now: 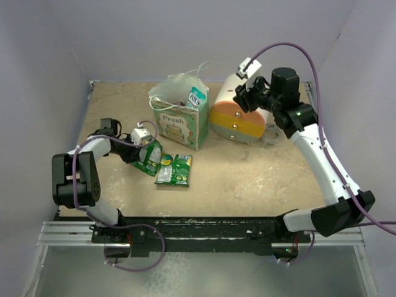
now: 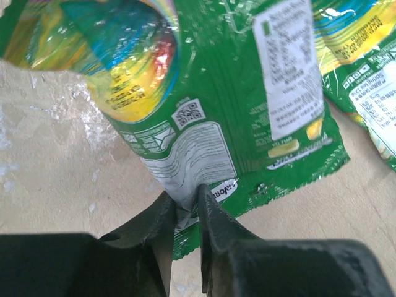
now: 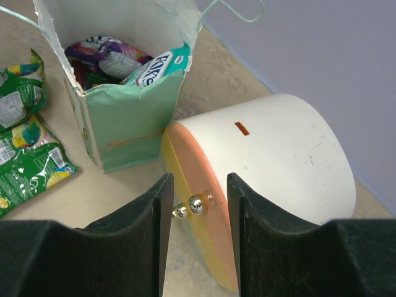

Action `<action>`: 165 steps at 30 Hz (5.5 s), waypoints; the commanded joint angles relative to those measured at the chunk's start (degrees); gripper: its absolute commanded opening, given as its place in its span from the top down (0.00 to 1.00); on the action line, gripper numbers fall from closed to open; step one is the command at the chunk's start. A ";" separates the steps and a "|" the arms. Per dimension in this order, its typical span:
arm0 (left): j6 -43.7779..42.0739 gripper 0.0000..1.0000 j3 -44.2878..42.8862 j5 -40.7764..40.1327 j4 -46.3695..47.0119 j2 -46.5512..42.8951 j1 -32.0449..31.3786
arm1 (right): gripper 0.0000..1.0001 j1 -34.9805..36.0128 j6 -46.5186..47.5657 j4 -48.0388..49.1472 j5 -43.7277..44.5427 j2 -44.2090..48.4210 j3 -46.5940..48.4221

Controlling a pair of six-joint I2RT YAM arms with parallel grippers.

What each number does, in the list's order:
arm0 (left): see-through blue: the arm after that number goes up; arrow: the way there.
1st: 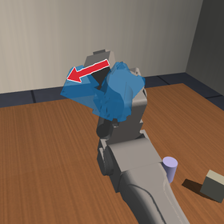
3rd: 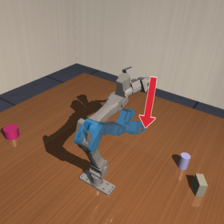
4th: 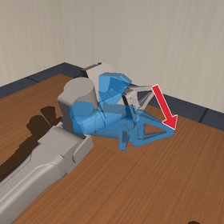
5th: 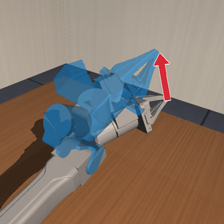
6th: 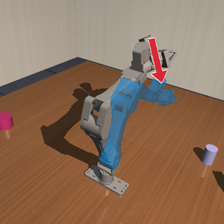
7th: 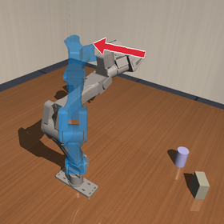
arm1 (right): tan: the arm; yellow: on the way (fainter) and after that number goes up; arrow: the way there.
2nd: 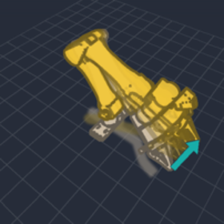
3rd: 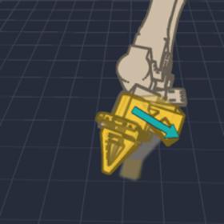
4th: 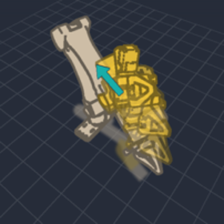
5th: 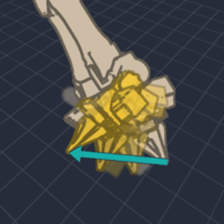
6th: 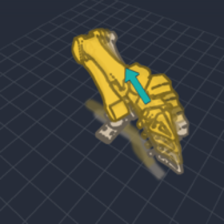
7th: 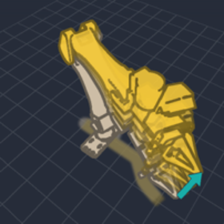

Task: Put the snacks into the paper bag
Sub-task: Pick up the snack from the center of the board, then place the snack in the paper bag, then pick up the snack from the center of the board.

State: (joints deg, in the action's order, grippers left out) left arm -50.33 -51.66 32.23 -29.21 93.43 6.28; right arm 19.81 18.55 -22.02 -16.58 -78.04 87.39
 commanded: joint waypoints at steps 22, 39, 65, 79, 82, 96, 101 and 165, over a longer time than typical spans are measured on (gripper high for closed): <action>6.78 1.00 -10.84 -2.55 -23.58 -32.52 -0.26 | 0.54 -3.05 -1.98 4.54 -5.02 1.02 -1.67; 27.45 1.00 -40.88 -6.67 -15.11 -27.04 -0.52 | 0.54 -3.20 -1.77 4.36 -6.25 1.25 -1.48; 7.50 1.00 -53.79 -3.51 11.08 -2.93 -21.08 | 0.53 -5.95 -1.71 5.49 -6.61 3.80 -3.81; -19.82 1.00 -52.92 -4.30 2.02 1.86 -23.11 | 0.52 -7.75 -2.33 6.59 -8.01 3.50 -4.98; -23.37 1.00 -52.47 -4.84 0.32 2.46 -23.61 | 0.52 -7.93 -2.43 6.72 -8.08 3.51 -5.12; -29.79 0.97 -48.48 -11.93 1.66 3.68 -26.40 | 0.51 -8.21 -2.78 7.12 -8.97 3.27 -5.34; -27.83 0.80 -47.45 -12.02 0.78 1.42 -27.10 | 0.51 -8.21 -2.65 7.16 -9.26 3.15 -5.45; -13.80 0.16 16.29 -4.12 0.43 -22.83 -28.71 | 0.13 -16.67 -7.55 9.02 -18.77 9.24 -18.03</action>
State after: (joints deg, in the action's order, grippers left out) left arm -62.94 -37.17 29.17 -35.44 69.89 -21.61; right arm 3.55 12.36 -16.32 -32.73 -68.95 69.82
